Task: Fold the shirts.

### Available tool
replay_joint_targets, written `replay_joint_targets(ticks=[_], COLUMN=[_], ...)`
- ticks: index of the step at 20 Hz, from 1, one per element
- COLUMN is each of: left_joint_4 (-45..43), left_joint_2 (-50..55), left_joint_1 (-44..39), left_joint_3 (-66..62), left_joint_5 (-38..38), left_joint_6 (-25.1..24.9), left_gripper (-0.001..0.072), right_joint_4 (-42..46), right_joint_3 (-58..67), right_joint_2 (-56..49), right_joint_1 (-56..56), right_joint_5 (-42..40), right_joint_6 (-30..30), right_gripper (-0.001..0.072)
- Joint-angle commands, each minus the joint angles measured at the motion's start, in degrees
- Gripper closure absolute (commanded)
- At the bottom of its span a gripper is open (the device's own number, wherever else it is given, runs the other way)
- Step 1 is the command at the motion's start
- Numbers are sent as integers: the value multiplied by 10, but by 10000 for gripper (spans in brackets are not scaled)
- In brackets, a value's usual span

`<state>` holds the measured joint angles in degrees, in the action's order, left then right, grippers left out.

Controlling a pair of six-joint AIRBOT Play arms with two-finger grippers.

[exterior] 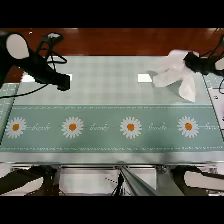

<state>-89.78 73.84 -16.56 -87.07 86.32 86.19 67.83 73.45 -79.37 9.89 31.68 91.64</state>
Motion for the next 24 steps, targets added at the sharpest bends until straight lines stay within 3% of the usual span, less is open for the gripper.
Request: replay_joint_targets(ticks=[1,6,10,14,20,24], left_joint_4=[18,81,88,88,88,88], left_joint_2=[-5,-49,-128,-179,-167,-167], left_joint_1=[0,0,0,0,0,0], left_joint_3=[-107,-316,-323,-254,-165,-38], left_joint_5=[80,112,112,113,111,64], left_joint_6=[0,22,26,52,66,65], left_gripper=[-3,-3,-3,-3,-3,-3], right_joint_4=[-51,-50,-66,-86,-24,-24], right_joint_3=[1,1,0,-10,-95,-102], right_joint_2=[168,370,417,349,149,21], right_joint_1=[-51,-135,-185,-282,-477,-519], right_joint_5=[18,24,123,253,206,173], right_joint_6=[-142,-153,-141,-117,-95,-88], right_gripper=[685,686,686,686,685,679])
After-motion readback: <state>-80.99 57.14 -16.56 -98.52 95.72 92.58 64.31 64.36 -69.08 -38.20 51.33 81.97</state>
